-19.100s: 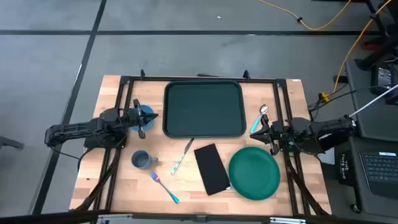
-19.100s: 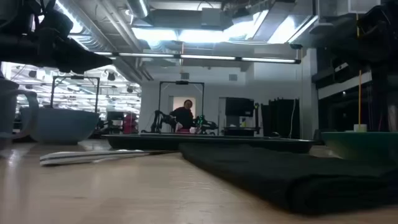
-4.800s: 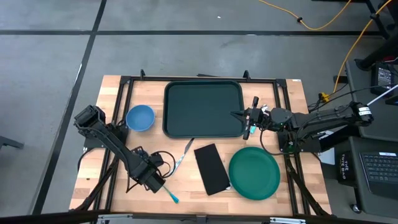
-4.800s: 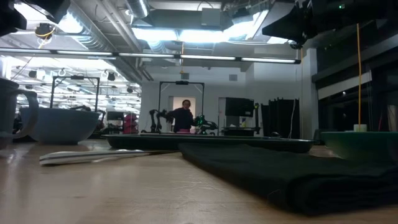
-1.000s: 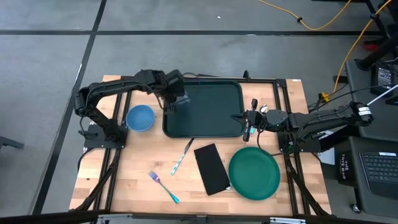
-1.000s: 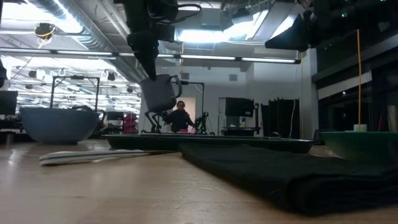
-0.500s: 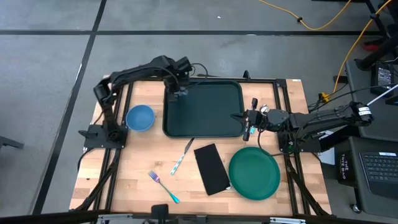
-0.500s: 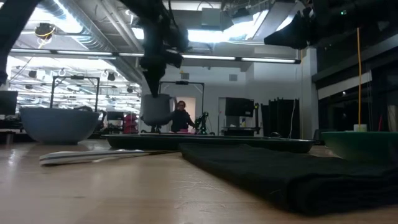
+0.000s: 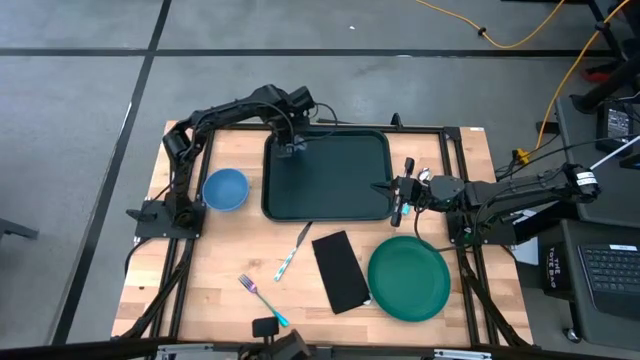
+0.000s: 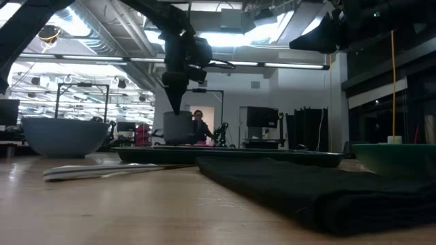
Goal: Set up tray
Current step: Put the mug on the top right of the tray, then put the plate on the tray to the bottom of the mug
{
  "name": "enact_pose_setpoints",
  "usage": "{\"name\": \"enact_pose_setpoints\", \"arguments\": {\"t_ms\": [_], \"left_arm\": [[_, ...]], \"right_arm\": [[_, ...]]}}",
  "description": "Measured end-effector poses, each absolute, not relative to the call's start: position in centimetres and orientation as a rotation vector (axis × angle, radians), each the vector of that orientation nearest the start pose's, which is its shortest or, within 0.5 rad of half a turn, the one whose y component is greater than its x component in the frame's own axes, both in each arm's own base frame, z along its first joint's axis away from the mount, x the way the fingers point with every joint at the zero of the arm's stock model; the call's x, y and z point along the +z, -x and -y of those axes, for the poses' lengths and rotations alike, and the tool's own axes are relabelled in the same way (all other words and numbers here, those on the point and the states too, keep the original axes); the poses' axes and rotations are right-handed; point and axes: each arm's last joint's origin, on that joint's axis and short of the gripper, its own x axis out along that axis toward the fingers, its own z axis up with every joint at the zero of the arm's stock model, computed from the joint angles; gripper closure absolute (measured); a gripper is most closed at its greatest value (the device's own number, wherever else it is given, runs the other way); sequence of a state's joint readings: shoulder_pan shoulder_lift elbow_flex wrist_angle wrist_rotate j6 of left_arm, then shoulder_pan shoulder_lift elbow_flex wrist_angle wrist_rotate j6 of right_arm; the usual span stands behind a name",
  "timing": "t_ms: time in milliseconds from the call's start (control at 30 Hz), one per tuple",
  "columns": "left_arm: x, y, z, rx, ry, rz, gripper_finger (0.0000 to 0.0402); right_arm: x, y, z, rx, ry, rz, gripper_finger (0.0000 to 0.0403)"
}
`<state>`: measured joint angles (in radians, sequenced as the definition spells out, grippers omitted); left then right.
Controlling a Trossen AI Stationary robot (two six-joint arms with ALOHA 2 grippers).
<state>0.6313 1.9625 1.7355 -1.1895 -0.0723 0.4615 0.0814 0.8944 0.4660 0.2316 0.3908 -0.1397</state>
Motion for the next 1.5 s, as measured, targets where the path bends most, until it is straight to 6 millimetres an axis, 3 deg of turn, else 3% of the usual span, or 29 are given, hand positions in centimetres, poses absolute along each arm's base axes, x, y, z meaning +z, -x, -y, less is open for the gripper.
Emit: {"name": "enact_pose_setpoints", "arguments": {"t_ms": [267, 933, 1500], "left_arm": [[23.2, -31.9, -23.8, 0.233, 0.059, -1.513, 0.04], [23.2, -32.1, -24.5, 0.324, 0.089, -1.46, 0.0399], [23.2, -32.2, -24.4, 0.335, 0.113, -1.45, 0.031]], "right_arm": [[24.2, -19.5, -0.5, -0.293, 0.187, -0.236, 0.038], [24.2, -19.5, -0.5, -0.293, 0.194, -0.237, 0.038], [24.2, -19.5, -0.5, -0.291, 0.213, -0.24, 0.038]]}}
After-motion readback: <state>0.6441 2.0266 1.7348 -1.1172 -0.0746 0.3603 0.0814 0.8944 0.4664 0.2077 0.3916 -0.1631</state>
